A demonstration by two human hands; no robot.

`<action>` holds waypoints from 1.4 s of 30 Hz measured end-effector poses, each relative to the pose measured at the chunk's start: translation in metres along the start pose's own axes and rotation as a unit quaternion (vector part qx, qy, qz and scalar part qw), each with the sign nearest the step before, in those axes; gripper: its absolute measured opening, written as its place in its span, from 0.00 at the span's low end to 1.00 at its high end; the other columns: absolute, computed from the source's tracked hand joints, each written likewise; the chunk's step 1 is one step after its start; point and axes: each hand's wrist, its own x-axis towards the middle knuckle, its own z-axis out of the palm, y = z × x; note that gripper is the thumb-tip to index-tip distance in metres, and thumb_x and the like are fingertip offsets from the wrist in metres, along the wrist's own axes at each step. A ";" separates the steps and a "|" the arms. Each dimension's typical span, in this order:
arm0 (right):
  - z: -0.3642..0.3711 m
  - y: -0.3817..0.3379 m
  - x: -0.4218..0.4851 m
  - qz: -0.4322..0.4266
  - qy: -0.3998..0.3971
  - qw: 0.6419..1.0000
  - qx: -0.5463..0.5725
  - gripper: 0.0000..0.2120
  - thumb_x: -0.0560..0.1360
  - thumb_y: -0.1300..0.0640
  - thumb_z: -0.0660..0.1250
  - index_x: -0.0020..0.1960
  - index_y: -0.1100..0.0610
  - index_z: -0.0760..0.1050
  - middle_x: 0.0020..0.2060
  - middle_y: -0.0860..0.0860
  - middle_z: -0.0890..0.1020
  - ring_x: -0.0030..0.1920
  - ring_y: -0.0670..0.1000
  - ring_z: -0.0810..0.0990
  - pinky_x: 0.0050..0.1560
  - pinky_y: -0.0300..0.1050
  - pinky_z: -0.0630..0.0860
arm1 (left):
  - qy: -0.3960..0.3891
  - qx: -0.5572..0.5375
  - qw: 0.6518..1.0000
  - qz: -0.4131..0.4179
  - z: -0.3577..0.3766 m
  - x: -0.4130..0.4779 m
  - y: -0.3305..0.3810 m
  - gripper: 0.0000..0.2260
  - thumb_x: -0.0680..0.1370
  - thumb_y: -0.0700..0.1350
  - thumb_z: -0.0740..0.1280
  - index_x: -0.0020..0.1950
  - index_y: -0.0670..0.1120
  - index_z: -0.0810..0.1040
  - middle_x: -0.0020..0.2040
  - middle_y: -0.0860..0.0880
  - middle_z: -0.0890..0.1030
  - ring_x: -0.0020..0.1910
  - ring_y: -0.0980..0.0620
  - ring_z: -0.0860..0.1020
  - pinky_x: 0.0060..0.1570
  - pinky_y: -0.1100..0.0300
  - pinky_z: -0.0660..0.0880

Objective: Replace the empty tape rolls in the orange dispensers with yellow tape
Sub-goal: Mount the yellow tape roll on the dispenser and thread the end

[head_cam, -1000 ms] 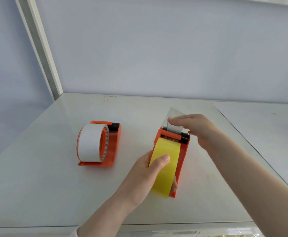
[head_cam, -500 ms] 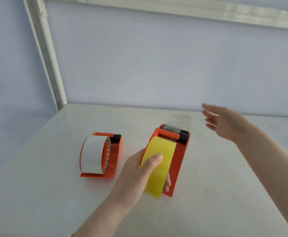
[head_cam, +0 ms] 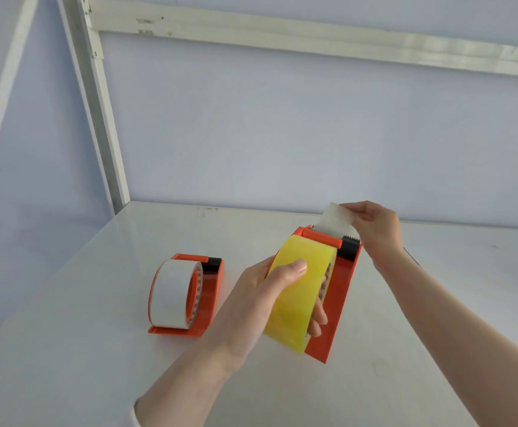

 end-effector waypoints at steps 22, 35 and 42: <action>0.000 -0.005 -0.156 0.311 -0.175 0.903 0.240 0.04 0.72 0.69 0.66 0.38 0.66 0.76 0.26 0.53 0.73 0.25 0.45 0.74 0.31 0.36 0.79 | 0.174 -0.047 0.984 -0.009 0.022 0.050 0.002 0.11 0.75 0.50 0.66 0.41 0.42 0.77 0.22 0.52 0.80 0.21 0.57 0.78 0.25 0.68 0.75; -0.010 0.008 -0.175 0.449 -0.193 0.791 0.367 0.04 0.70 0.74 0.64 0.39 0.71 0.77 0.29 0.58 0.83 0.26 0.50 0.81 0.30 0.42 0.81 | 0.177 0.054 0.982 -0.027 0.032 0.036 -0.067 0.05 0.75 0.47 0.66 0.43 0.46 0.76 0.30 0.51 0.83 0.26 0.56 0.80 0.27 0.65 0.76; -0.025 -0.003 -0.194 0.451 -0.309 0.792 0.270 0.05 0.70 0.64 0.67 0.44 0.65 0.79 0.29 0.54 0.83 0.23 0.47 0.77 0.24 0.38 0.76 | 0.143 0.207 0.967 -0.027 0.020 0.022 -0.074 0.16 0.70 0.63 0.65 0.48 0.52 0.75 0.45 0.54 0.82 0.42 0.65 0.79 0.44 0.73 0.73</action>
